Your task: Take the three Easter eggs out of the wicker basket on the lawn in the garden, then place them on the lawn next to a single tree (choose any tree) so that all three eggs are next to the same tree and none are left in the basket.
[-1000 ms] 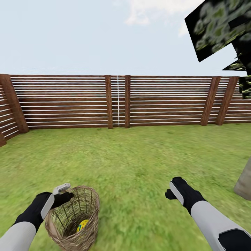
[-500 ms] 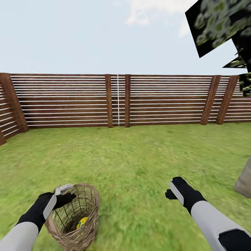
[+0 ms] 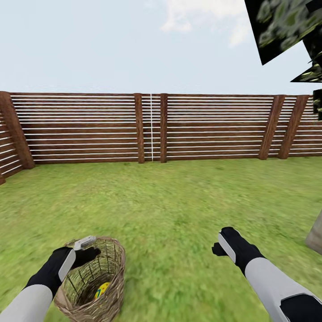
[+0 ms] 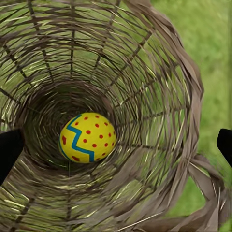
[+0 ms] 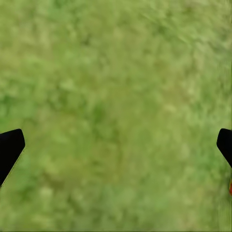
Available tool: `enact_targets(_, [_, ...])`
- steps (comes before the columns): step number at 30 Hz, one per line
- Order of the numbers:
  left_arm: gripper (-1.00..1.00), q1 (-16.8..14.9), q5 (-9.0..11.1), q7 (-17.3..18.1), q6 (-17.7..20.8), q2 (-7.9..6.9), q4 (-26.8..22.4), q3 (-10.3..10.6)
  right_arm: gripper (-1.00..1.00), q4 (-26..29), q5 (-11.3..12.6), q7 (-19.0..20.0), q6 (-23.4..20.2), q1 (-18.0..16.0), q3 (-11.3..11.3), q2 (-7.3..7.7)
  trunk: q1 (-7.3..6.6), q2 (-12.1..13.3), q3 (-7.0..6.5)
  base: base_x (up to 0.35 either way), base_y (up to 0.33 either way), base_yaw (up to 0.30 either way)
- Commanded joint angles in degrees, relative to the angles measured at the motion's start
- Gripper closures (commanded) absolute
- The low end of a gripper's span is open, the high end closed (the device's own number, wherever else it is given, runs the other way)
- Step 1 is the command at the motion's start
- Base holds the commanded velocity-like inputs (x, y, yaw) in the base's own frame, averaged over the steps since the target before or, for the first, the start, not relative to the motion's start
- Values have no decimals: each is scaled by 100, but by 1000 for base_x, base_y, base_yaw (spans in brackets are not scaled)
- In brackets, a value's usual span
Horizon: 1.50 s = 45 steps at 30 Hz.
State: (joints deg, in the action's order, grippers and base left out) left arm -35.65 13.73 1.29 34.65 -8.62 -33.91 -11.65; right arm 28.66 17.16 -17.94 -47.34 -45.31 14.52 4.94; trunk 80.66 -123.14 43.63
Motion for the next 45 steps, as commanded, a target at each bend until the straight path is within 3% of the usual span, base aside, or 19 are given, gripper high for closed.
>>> enact_targets(1, [-100, -3, 5, 13, 33, 8, -5, -22, -100, 8, 59, -43, -21, -4, 45, 7, 25, -44, 25, 301, 0, 0])
enact_targets(27, [-100, -3, 5, -4, 42, 2, -11, -30, -100, 0, 59, -44, -21, -4, 51, -1, 596, -1087, 492, 20, 0, 0])
enact_targets(39, [-100, -3, 1, 72, 119, -366, -26, -63, -100, -1, 59, -43, -21, -4, 45, -1, 860, -1568, 707, 0, 0, 0])
enact_targets(45, [-100, -2, 6, 89, 119, -378, -17, -26, -100, -1, 59, -43, -21, -4, 44, 3, 991, -1809, 815, 0, 0, 0])
